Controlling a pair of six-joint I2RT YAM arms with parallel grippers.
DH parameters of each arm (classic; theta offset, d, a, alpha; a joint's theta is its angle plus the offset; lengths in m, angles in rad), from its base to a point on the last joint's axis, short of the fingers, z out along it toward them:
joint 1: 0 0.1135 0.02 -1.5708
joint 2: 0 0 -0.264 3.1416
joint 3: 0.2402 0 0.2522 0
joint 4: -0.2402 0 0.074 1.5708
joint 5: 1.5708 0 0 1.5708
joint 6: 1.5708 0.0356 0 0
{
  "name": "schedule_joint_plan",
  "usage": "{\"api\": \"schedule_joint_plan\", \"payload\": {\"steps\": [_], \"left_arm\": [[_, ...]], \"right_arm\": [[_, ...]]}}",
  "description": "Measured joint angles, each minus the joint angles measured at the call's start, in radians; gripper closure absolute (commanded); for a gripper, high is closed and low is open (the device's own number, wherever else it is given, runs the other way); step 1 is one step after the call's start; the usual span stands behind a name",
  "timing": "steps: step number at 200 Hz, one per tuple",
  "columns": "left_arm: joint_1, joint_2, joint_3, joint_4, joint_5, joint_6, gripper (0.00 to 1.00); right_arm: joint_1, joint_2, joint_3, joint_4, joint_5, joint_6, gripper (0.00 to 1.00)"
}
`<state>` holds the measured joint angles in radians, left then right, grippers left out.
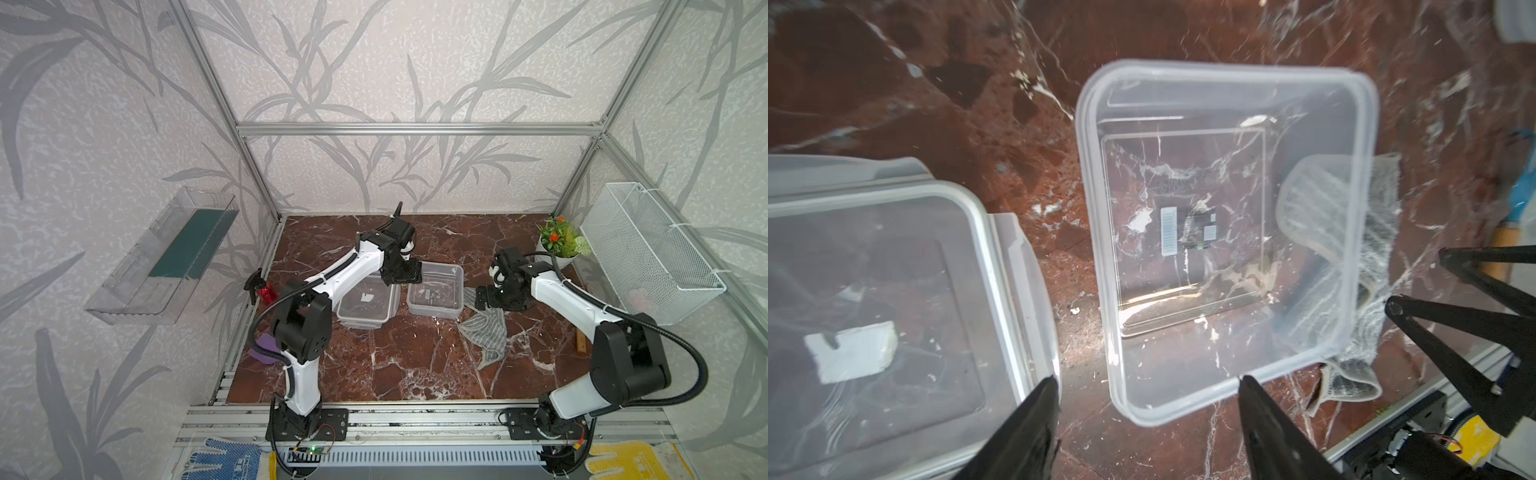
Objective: Wipe the insides of the lunch boxes
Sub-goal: Pick up the lunch box from the center of the board, then wipe the dirt inside the lunch box.
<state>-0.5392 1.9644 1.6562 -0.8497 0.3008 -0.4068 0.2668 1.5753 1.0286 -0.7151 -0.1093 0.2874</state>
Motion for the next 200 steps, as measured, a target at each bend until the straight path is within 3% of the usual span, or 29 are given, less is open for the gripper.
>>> {"api": "schedule_joint_plan", "payload": {"steps": [38,56,68,80,106,141,167,200], "left_arm": [[0.0,0.088,0.015,-0.014,0.0,0.008,0.34],[0.003,0.108,0.036,-0.01,0.008,0.01,0.39],[0.003,0.118,0.045,-0.007,0.017,0.009,0.44],[0.002,0.124,0.047,-0.002,0.021,0.01,0.51],[0.0,0.136,0.049,-0.001,0.02,0.013,0.7],[-0.001,0.151,0.06,-0.002,0.017,0.011,0.92],[-0.002,0.151,0.06,-0.008,0.006,0.012,1.0],[-0.008,0.151,0.064,-0.01,-0.008,0.015,1.0]], "right_arm": [[0.002,0.059,-0.048,0.021,0.024,0.01,0.01],[0.002,0.087,-0.051,0.038,0.026,0.017,0.02],[0.002,0.11,-0.051,0.049,0.026,0.02,0.08],[0.002,0.124,-0.045,0.049,0.04,0.026,0.19],[0.0,0.126,-0.045,0.053,0.06,0.033,0.61],[0.008,0.108,-0.044,0.052,0.056,0.035,1.0],[0.021,0.026,-0.019,-0.005,0.061,0.032,1.0],[0.061,-0.155,0.129,-0.061,0.066,0.029,1.0]]}}
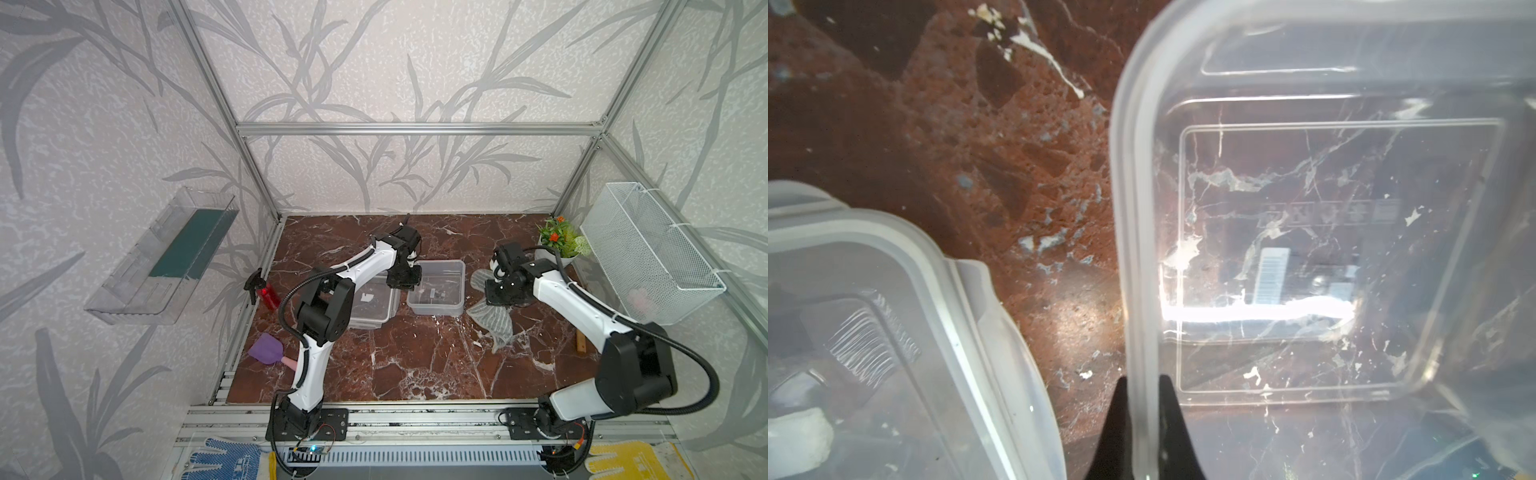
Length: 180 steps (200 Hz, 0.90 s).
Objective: Wipe the insides of the lunch boxes
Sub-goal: Wipe the dirt inside the lunch box.
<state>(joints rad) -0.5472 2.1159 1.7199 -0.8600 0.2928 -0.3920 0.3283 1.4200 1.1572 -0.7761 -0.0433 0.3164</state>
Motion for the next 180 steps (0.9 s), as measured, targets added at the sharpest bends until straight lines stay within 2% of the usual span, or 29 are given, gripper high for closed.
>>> {"api": "schedule_joint_plan", "payload": {"steps": [34,66,101,144,180], "left_arm": [[-0.013,0.0,0.013,-0.01,-0.018,0.002,1.0],[-0.041,0.0,0.034,-0.029,-0.06,0.01,1.0],[-0.068,0.0,0.034,-0.047,-0.086,0.015,1.0],[-0.077,-0.008,0.018,-0.043,-0.109,0.002,1.0],[-0.077,-0.027,0.011,-0.042,-0.119,-0.018,1.0]], "right_arm": [[0.034,-0.135,0.156,0.014,-0.021,0.002,1.0],[0.077,-0.145,0.173,0.083,-0.045,0.025,1.0],[0.181,-0.009,0.179,0.193,-0.074,0.043,1.0],[0.241,0.247,0.239,0.183,-0.025,0.053,1.0],[0.241,0.283,0.164,0.177,-0.01,0.082,1.0]]}}
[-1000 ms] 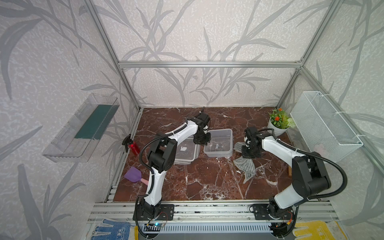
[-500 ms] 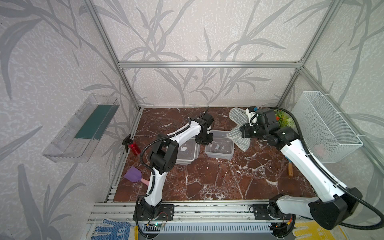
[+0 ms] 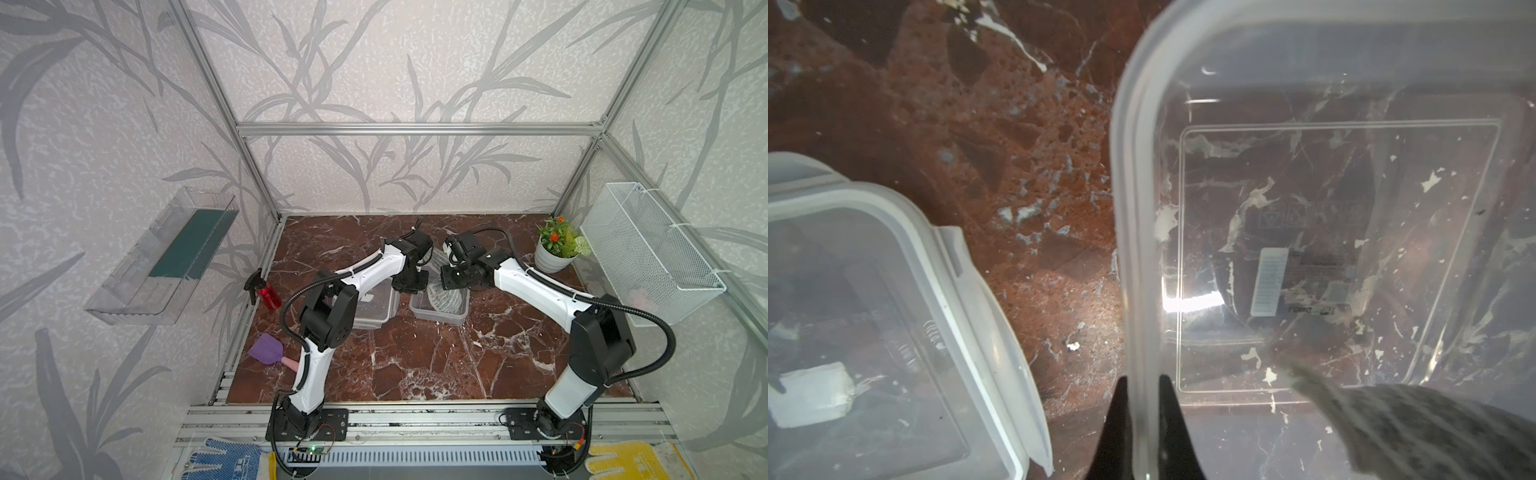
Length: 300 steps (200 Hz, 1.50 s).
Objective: Wipe the insides of the lunch boxes
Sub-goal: Wipe the dirt inside the lunch box.
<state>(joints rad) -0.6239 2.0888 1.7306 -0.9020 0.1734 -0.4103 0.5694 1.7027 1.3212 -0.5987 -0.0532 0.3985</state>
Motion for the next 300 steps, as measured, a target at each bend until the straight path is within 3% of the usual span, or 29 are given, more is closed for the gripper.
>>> {"api": "schedule_joint_plan", "payload": {"steps": [14,44,62,97,105,112,127,190,300], "left_arm": [[0.0,-0.007,0.0,0.002,-0.005,-0.01,1.0],[0.0,-0.026,0.0,0.025,0.013,-0.027,1.0],[0.0,-0.047,-0.008,0.04,0.021,-0.035,1.0],[0.0,-0.064,-0.027,0.041,0.011,-0.038,1.0],[0.001,-0.066,-0.028,0.042,0.011,-0.038,1.0],[0.001,-0.068,-0.029,0.042,0.011,-0.038,1.0],[0.0,-0.074,-0.03,0.043,0.014,-0.038,1.0],[-0.006,-0.092,-0.03,0.072,0.024,-0.055,1.0],[-0.011,-0.141,-0.09,0.178,-0.028,-0.099,1.0]], "right_arm": [[0.0,0.003,-0.031,0.004,-0.002,0.017,0.97],[0.0,0.093,-0.02,-0.01,-0.034,0.035,0.63],[0.003,0.174,0.014,-0.016,-0.052,0.035,0.5],[0.012,0.221,0.08,-0.036,-0.079,0.046,0.44],[0.012,0.221,0.092,-0.037,-0.083,0.048,0.49],[0.012,0.221,0.098,-0.035,-0.089,0.051,0.59],[0.012,0.221,0.102,-0.019,-0.11,0.055,1.0],[0.021,0.262,0.148,0.03,-0.198,0.108,1.0],[0.001,0.259,0.203,0.025,-0.021,0.197,1.0]]}}
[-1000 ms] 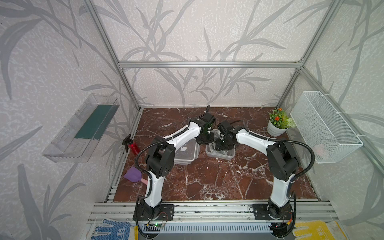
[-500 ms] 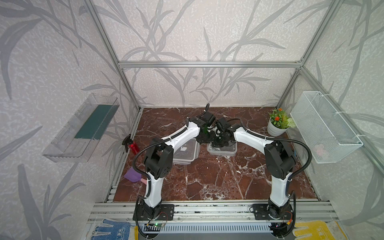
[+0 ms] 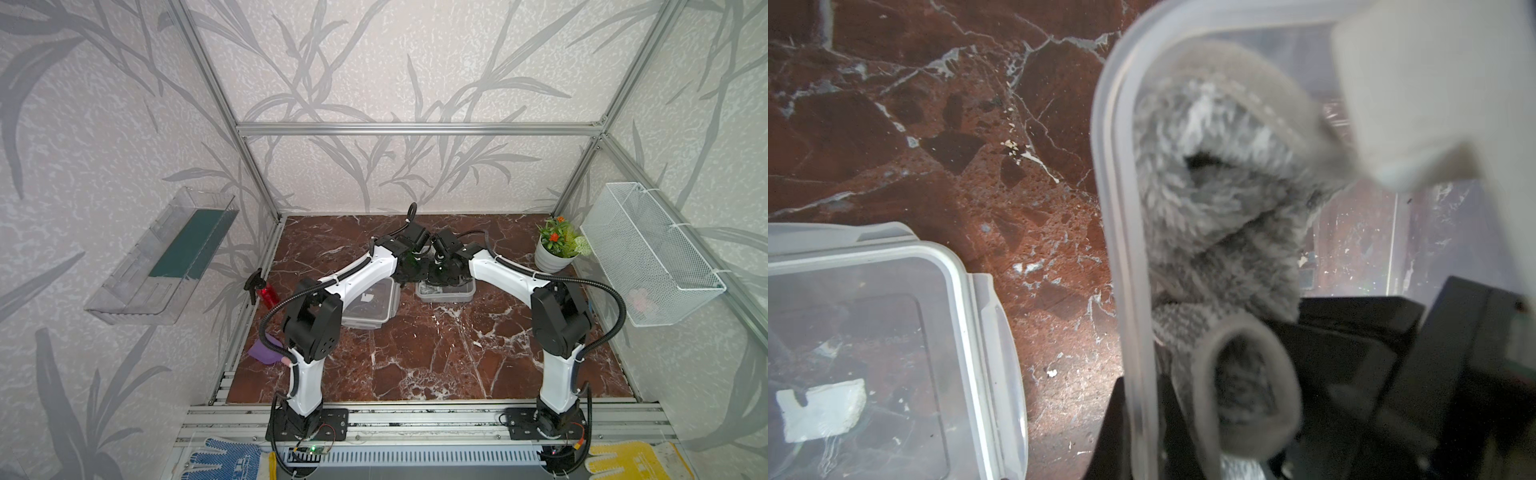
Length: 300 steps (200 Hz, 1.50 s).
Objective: Wipe the insides of the lunch boxes
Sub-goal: Wipe the dirt inside the lunch box.
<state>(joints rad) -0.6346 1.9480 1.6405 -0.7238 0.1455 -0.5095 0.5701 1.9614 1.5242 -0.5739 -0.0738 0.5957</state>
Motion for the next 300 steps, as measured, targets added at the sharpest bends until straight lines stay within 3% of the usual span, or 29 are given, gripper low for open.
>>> {"api": "schedule_joint_plan", "payload": {"steps": [37,108,157,217,300], "left_arm": [[-0.003,-0.03,-0.027,-0.026,0.002,0.001,1.0],[-0.031,-0.097,-0.074,0.016,0.002,-0.006,1.0],[-0.026,-0.096,-0.049,-0.025,0.005,-0.007,1.0],[-0.018,-0.09,0.016,-0.132,-0.035,-0.006,1.0],[0.01,-0.018,0.151,-0.265,-0.141,0.014,1.0]], "right_arm": [[-0.05,-0.021,0.0,0.013,0.1,0.039,1.0],[-0.079,-0.089,-0.013,0.013,0.141,0.062,1.0],[-0.042,-0.075,-0.008,0.035,0.093,0.053,1.0],[0.035,0.056,0.164,-0.003,-0.018,-0.023,1.0],[0.042,-0.008,0.054,-0.012,-0.171,-0.114,1.0]]}}
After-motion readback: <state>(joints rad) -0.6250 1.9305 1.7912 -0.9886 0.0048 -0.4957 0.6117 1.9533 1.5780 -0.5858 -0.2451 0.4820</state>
